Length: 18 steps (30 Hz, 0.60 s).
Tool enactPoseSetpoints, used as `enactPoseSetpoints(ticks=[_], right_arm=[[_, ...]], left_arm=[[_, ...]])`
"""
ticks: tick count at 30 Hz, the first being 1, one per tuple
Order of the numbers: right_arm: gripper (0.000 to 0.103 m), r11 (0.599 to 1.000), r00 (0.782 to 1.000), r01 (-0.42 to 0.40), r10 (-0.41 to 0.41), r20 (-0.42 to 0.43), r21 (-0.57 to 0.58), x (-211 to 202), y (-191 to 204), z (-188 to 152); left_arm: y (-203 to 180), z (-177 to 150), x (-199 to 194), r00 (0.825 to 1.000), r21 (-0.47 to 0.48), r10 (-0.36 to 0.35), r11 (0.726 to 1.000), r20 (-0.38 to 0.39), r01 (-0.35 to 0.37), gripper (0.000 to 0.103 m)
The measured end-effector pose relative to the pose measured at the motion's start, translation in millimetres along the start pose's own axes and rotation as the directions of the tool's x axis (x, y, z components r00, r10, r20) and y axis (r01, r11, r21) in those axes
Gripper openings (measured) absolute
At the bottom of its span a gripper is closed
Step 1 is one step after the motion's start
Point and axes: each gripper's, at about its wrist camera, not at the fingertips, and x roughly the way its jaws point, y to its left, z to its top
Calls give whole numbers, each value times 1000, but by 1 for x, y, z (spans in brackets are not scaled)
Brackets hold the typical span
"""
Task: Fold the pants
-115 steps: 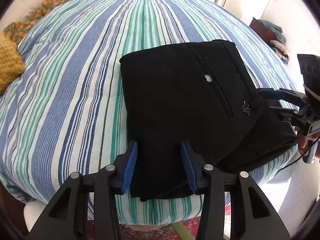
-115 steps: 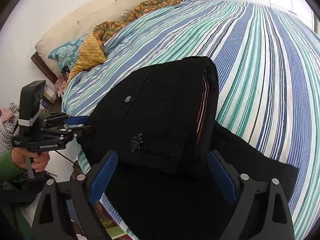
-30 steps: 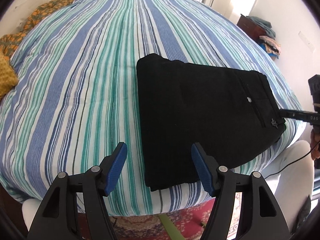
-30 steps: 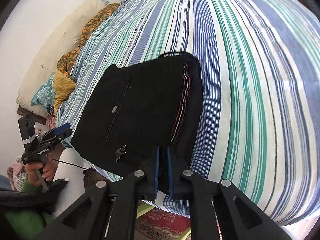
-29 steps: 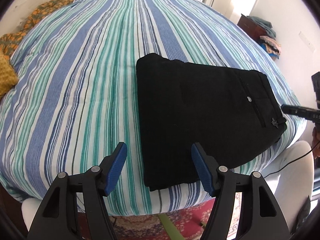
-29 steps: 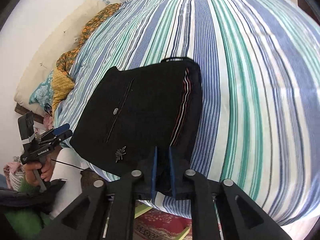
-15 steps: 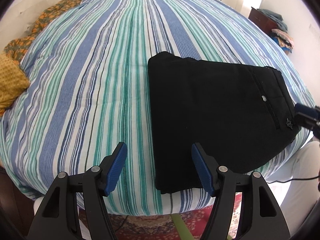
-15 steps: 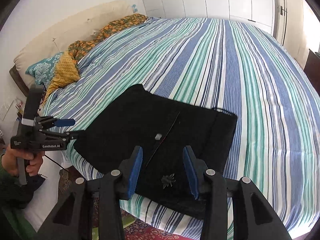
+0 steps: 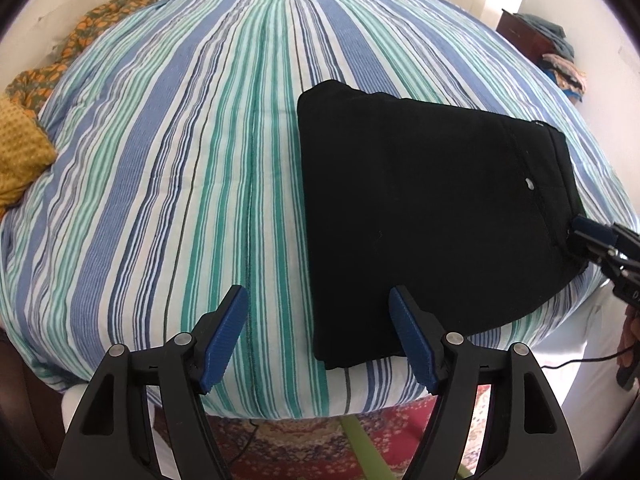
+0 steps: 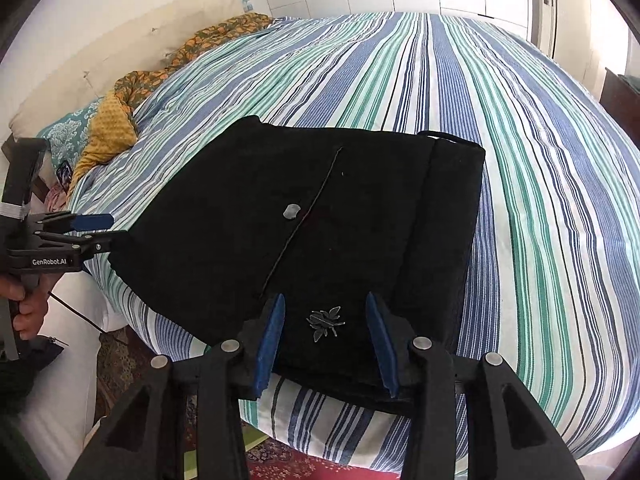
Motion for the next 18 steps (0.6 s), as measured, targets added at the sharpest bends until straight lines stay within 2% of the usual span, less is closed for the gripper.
enactPoseSetpoints(ticks=[4, 6, 8, 10, 11, 12, 14, 15, 16, 18], right_arm=[[43, 999, 997, -46, 45, 67, 18, -25, -3, 29], [43, 999, 994, -33, 33, 101, -6, -31, -7, 56], [43, 999, 992, -28, 32, 126, -35, -30, -11, 84], [44, 999, 993, -38, 42, 106, -38, -13, -19, 104], [44, 999, 997, -31, 32, 68, -16, 3, -28, 108], [44, 1000, 1000, 2, -2, -5, 14, 25, -40, 108], [46, 997, 987, 42, -31, -161, 66, 67, -63, 95], [46, 995, 988, 30, -16, -155, 90, 71, -68, 88], [46, 994, 994, 19, -7, -113, 106, 62, -70, 85], [46, 992, 998, 58, -55, -32, 109, 32, -61, 82]], left_arm=[[-6, -3, 0, 1000, 33, 6, 999, 11, -6, 75], [-8, -3, 2, 1000, 34, 13, 999, 6, -13, 75], [-9, -4, 1, 1000, 25, 13, 1000, 8, -13, 75], [-8, -5, 1, 1000, 19, 6, 1000, 7, -6, 75], [-6, -5, 1, 1000, 15, -2, 1000, 4, 2, 75], [-4, -6, 0, 1000, 10, -23, 1000, 1, 23, 75], [0, -6, -4, 999, 2, -53, 999, -4, 53, 76], [3, -5, -7, 998, 2, -63, 998, -9, 63, 76], [6, -1, -10, 997, 3, -78, 997, -3, 78, 76], [10, 8, -14, 993, -1, -113, 994, 19, 113, 77]])
